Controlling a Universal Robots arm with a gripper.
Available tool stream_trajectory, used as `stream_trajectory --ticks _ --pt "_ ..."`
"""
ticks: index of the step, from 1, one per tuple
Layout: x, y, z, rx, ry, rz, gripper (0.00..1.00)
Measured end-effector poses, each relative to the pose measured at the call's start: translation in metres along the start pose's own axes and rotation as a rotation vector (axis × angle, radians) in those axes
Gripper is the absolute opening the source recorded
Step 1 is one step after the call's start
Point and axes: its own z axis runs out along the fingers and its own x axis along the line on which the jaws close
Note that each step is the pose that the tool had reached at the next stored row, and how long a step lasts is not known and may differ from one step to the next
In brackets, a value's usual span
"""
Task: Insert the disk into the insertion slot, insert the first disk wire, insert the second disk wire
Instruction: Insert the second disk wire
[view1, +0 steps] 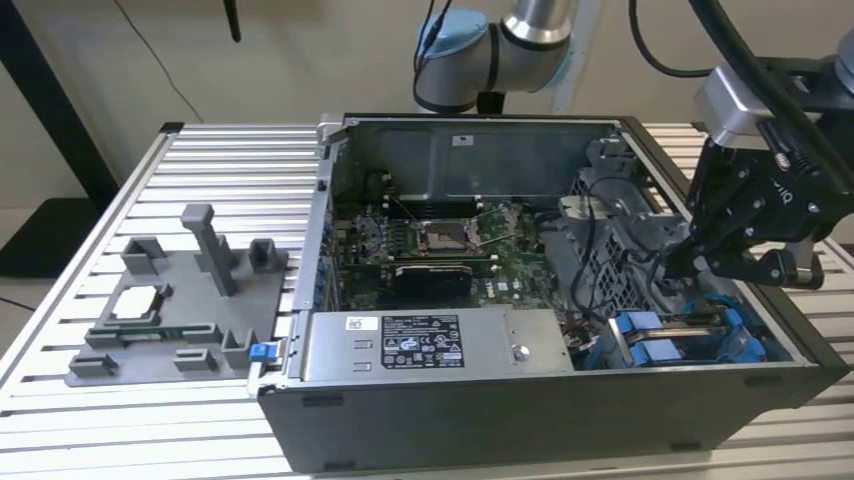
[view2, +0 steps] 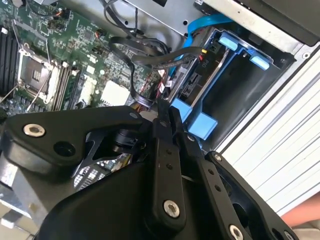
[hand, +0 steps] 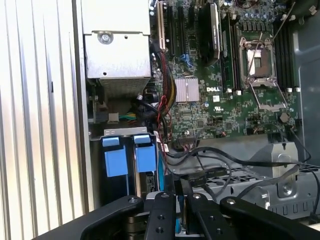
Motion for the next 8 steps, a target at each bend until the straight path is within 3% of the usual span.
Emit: stream_trajectory --ticks 8 --pt "0.0009 -0.0003 0.0042 0.0061 0.0014 -0.001 0.00"
